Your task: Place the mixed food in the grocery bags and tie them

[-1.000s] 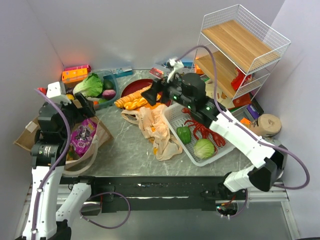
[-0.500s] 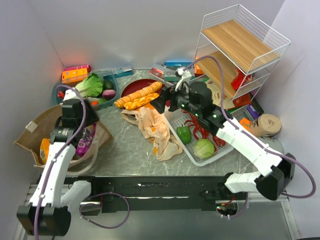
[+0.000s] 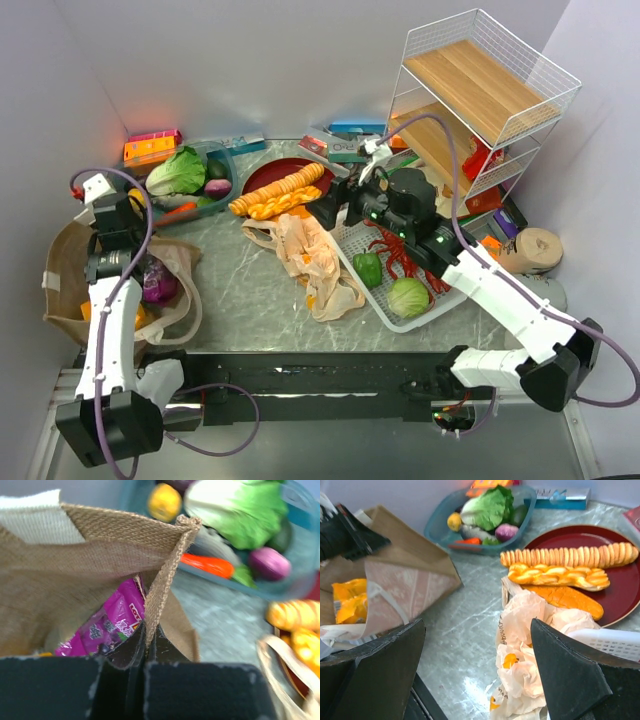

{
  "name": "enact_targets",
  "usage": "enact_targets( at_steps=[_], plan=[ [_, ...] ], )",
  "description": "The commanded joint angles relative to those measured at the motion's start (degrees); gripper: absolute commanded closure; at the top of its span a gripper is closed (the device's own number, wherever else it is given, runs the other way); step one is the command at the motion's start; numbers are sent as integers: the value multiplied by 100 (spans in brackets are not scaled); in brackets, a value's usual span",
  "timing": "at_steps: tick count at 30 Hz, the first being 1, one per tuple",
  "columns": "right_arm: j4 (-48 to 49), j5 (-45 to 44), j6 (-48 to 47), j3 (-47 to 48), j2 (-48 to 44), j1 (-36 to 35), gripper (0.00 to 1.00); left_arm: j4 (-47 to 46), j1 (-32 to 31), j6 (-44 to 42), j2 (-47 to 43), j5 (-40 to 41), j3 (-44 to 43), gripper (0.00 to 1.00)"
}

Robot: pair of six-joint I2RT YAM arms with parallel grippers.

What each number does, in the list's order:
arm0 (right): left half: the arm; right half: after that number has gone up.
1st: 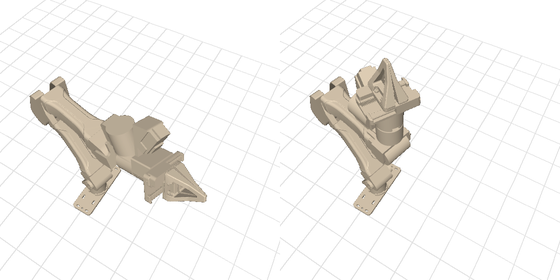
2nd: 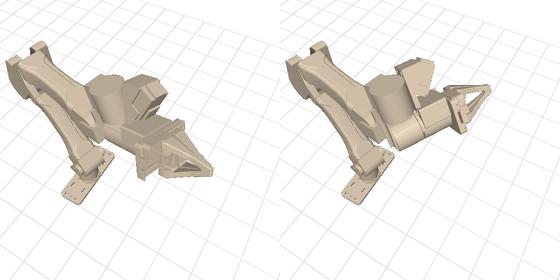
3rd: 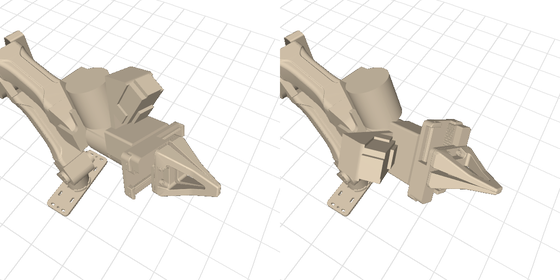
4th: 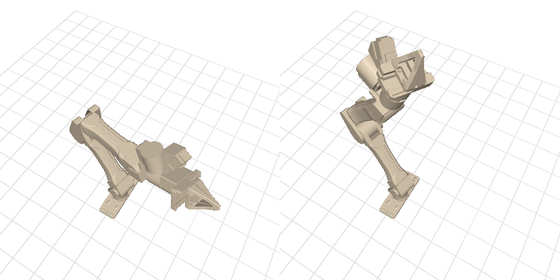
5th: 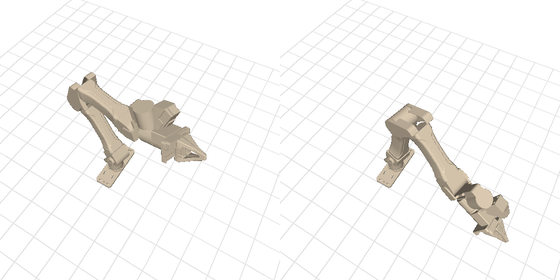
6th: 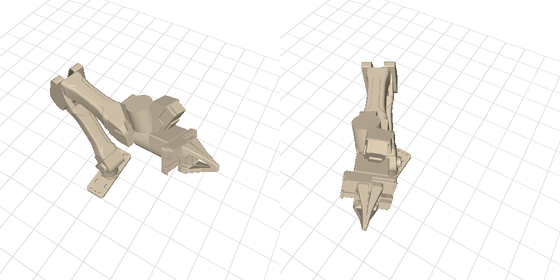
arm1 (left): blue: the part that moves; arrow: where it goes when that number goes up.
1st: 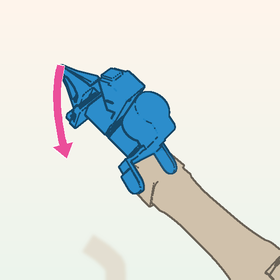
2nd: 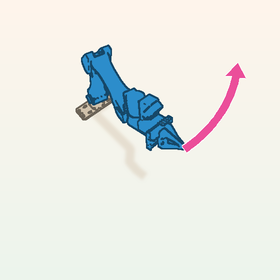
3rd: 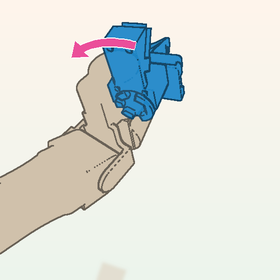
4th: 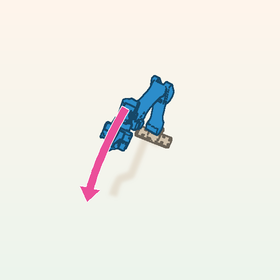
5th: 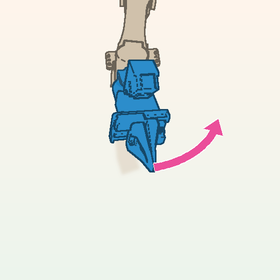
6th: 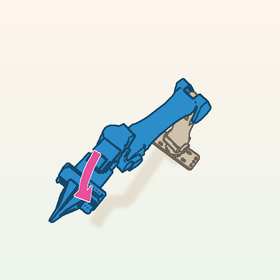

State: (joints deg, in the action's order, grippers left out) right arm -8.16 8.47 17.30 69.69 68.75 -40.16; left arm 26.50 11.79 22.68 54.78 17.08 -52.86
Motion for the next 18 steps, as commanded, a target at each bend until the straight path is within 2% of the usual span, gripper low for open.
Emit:
enact_targets(
  at_steps=[1,4,5,6,8,10,13,15,18],
  plan=[
    [35,86,-183,-70,313,-175,8,-550,306,-413,50,911,-435,98],
    [-220,-266,-402,79,778,-641,6,-655,315,-509,50,719,-690,62],
    [-299,-528,-420,149,937,-738,6,-690,306,-588,32,352,-725,34],
    [-369,-618,-464,246,1278,-930,6,-716,289,-598,24,122,-760,26],
    [-580,-837,-491,597,1640,-1072,6,-769,193,-624,-11,-282,-805,16],
    [-904,-1118,-465,1035,2185,-1230,6,-848,-149,-711,-73,-285,-848,13],
    [-1309,-1443,-517,1476,2713,-1379,6,-1014,-1133,-957,-222,759,-980,10],
    [-1407,-1890,-622,1512,2871,-1477,5,-1059,-1800,-1186,-266,1321,-1112,4],
    [-1548,-2217,-623,1355,2863,-1556,5,-875,-2109,-1213,-109,1385,-1533,1]
  ],
)
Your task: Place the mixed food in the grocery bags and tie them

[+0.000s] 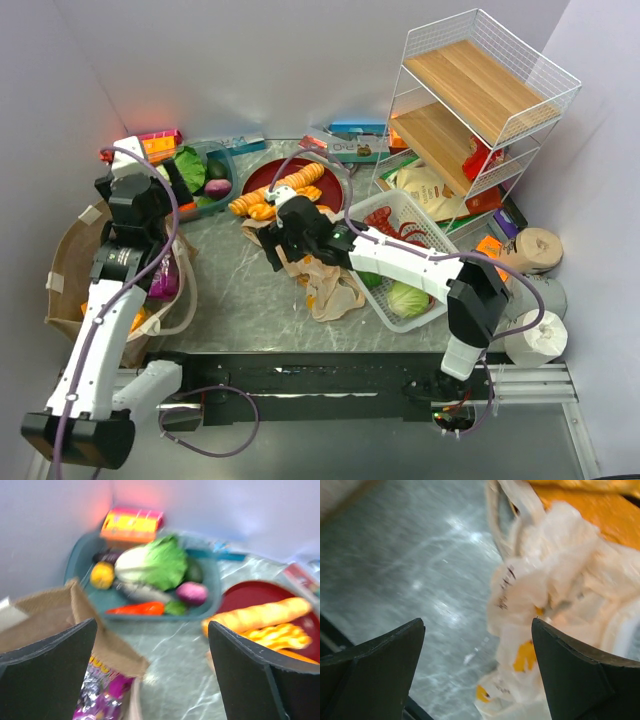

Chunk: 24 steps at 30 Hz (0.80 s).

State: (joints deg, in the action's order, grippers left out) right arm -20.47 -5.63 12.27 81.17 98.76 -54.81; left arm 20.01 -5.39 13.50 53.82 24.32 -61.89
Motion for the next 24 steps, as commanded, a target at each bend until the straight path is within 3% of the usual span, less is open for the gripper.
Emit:
enact_targets(
  at_steps=[1,3,8,14,17,18,20,21,24],
  plan=[
    [-309,-878,-102,59,-155,-92,5,-217,-480,-321,5,636,-719,1],
    [-291,-887,-137,-83,-129,-92,5,-392,-743,-453,93,400,-711,0],
    [-387,-764,-164,-154,309,-83,6,-910,-824,-243,339,-1954,-456,4],
    [-704,-1248,-252,-22,767,22,10,-920,-788,-119,673,-3071,-465,4],
    [-783,-1178,-313,5,890,163,28,-1025,-771,-303,542,-3415,-316,4],
    [-792,-1143,-357,13,882,189,46,-1069,-771,-347,481,-3512,-272,4],
    [-792,-740,-593,40,786,268,70,-1201,-771,-514,305,-3722,-122,4],
    [-740,-85,-690,22,550,295,84,-1227,-762,-584,243,-4019,-78,4],
    [-695,989,-1007,4,-143,400,96,-1175,-762,-892,76,-4574,36,4]
  ],
)
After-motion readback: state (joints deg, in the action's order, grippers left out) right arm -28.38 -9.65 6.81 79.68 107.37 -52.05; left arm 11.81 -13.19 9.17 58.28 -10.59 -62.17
